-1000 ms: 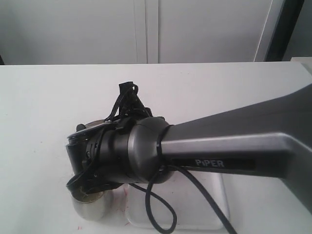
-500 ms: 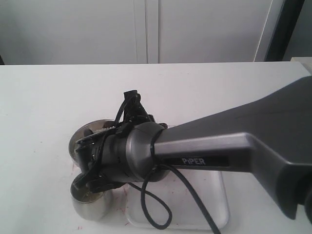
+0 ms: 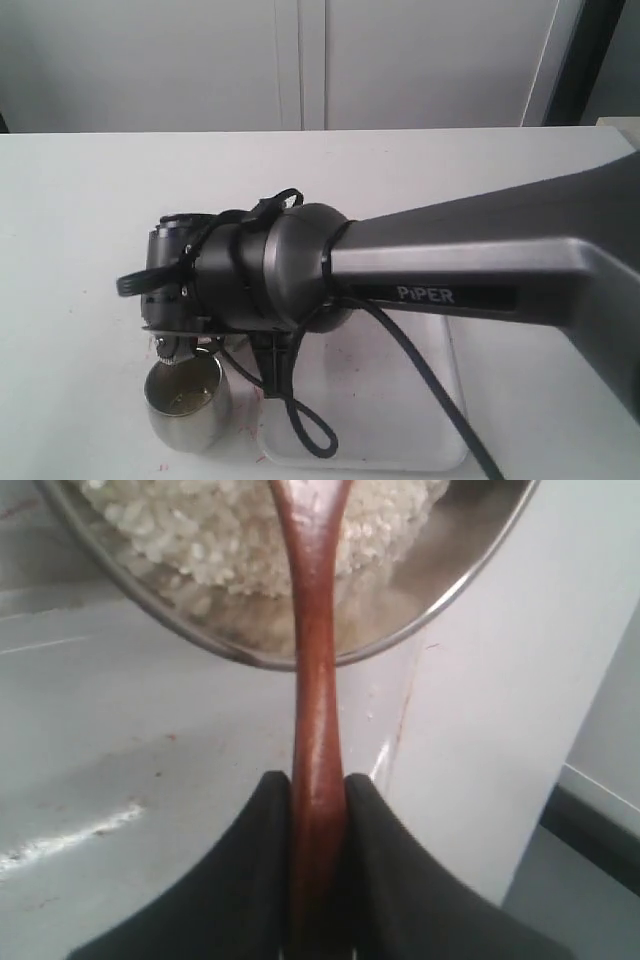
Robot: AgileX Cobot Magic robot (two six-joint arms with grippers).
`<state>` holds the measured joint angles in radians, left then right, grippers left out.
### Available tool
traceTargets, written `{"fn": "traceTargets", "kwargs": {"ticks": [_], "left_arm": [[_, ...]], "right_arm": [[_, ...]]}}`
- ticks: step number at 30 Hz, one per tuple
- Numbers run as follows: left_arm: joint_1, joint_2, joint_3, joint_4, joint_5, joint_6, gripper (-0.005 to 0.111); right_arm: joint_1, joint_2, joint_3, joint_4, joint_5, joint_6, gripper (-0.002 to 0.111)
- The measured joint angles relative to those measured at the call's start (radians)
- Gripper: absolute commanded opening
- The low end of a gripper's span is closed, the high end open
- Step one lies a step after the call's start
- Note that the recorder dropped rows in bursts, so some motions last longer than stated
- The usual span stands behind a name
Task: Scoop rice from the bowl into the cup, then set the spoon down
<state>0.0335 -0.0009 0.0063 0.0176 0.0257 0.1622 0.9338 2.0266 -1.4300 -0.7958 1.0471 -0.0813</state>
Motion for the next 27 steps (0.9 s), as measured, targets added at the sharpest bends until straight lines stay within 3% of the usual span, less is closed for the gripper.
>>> {"fn": "traceTargets", "kwargs": {"ticks": [9,14,27], "left_arm": [[0.0,0.0,0.0,0.0,0.0,0.0,0.014],[0.0,0.0,0.0,0.0,0.0,0.0,0.014],[0.0,0.0,0.0,0.0,0.0,0.0,0.014]], "right_arm": [[-0.068,-0.038,-0.059,0.186,0.0,-0.045,0.0],[-0.168,-0.103,-0.064,0.444,-0.018,-0.14,0.0],[-0.191,-0.295,0.075,0.488,-0.074,-0.15,0.0]]}}
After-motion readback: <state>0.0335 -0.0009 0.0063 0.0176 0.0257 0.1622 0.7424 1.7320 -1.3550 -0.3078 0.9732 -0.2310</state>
